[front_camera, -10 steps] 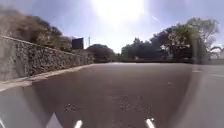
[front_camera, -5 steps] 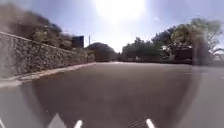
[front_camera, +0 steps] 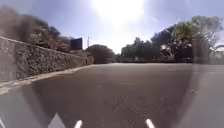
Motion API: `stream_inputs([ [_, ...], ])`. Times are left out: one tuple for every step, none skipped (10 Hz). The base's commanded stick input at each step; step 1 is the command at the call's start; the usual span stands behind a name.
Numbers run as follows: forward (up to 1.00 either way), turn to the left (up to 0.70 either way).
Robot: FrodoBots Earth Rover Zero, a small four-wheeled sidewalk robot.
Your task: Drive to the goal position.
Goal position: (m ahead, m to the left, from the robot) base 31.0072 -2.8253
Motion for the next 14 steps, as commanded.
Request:
stream_inputs([
  [0.85, 0.0],
  [0.85, 0.0],
  [0.85, 0.0],
  [0.85, 0.0],
  [0.85, 0.0],
  [0.85, 0.0],
  [0.85, 0.0],
  [0.85, 0.0],
  [0.85, 0.0],
  [0.85, 0.0],
  [0.85, 0.0],
  [0.85, 0.0],
  [0.85, 0.0],
  [0.85, 0.0],
])
